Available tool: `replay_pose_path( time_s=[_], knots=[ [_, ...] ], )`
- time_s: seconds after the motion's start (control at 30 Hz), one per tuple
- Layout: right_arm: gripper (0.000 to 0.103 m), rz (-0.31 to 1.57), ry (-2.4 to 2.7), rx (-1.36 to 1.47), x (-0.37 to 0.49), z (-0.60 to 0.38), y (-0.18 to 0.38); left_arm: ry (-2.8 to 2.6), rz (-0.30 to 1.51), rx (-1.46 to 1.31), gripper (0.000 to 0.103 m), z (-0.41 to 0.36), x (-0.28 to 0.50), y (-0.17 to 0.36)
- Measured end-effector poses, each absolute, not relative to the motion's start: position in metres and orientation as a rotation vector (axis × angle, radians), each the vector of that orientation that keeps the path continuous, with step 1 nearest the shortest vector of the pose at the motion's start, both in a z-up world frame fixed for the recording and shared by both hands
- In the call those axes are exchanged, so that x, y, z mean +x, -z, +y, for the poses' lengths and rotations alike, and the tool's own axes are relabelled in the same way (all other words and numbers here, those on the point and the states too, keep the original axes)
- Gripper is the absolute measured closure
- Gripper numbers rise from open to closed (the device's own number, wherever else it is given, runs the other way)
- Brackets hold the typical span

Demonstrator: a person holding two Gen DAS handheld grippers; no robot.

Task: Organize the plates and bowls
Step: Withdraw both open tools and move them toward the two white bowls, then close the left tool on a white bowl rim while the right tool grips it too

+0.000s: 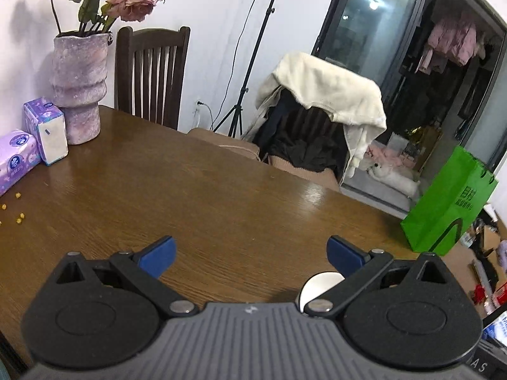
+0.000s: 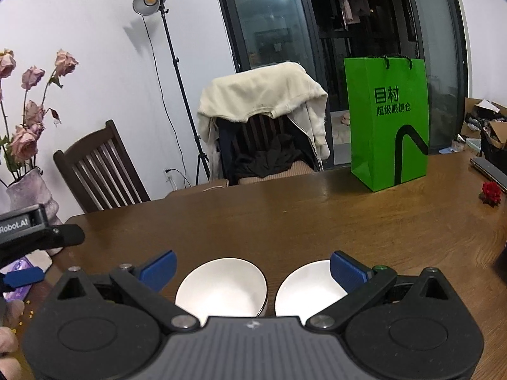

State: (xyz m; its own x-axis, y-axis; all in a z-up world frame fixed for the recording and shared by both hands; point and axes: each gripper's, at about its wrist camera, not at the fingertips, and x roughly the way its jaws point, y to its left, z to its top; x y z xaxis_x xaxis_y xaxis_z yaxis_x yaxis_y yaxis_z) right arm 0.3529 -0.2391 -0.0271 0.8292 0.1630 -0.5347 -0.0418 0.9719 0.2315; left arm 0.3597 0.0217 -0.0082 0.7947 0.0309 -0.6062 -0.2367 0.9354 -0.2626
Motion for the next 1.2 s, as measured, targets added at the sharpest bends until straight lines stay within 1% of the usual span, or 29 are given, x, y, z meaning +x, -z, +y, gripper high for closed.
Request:
replay_pose_path(
  time_s=[0.2, 0.7, 0.8, 1.03, 1.13, 1.2],
  knots=[
    [0.000, 0.631, -0.104, 0.208, 0.366, -0.237, 0.038, -0.120, 0.689, -0.305, 0.000, 0.020, 0.375, 0.016],
    [0.000, 0.677, -0.164, 0.213, 0.393, -0.235, 0.053, -0.035, 0.819, -0.272, 0.000, 0.011, 0.406, 0.046],
    [0.001, 0.697, -0.167, 0.219, 0.398, -0.234, 0.059, -0.020, 0.832, -0.258, 0.000, 0.006, 0.409, 0.052],
    [0.006, 0.704, -0.190, 0.289, 0.405, -0.242, 0.059, -0.011, 0.851, -0.254, 0.000, 0.000, 0.413, 0.062],
    [0.012, 0.733, -0.202, 0.339, 0.409, -0.250, 0.061, 0.005, 0.863, -0.258, 0.000, -0.002, 0.416, 0.066],
    [0.021, 0.754, -0.197, 0.347, 0.411, -0.250, 0.063, 0.014, 0.870, -0.256, 0.000, -0.004, 0.417, 0.069]
  ],
)
